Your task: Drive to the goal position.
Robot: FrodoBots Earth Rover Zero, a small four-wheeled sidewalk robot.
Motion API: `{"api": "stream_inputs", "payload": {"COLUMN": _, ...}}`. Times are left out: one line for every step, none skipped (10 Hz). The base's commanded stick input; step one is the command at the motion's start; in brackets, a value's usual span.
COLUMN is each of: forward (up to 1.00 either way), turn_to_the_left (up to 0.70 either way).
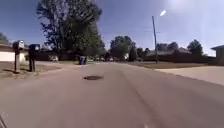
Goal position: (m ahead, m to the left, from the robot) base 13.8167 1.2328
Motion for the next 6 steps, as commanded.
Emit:
{"api": "stream_inputs", "payload": {"forward": 1.00, "turn_to_the_left": 0.00}}
{"api": "stream_inputs", "payload": {"forward": 1.00, "turn_to_the_left": 0.00}}
{"api": "stream_inputs", "payload": {"forward": 1.00, "turn_to_the_left": 0.00}}
{"api": "stream_inputs", "payload": {"forward": 1.00, "turn_to_the_left": 0.00}}
{"api": "stream_inputs", "payload": {"forward": 1.00, "turn_to_the_left": 0.00}}
{"api": "stream_inputs", "payload": {"forward": 1.00, "turn_to_the_left": 0.00}}
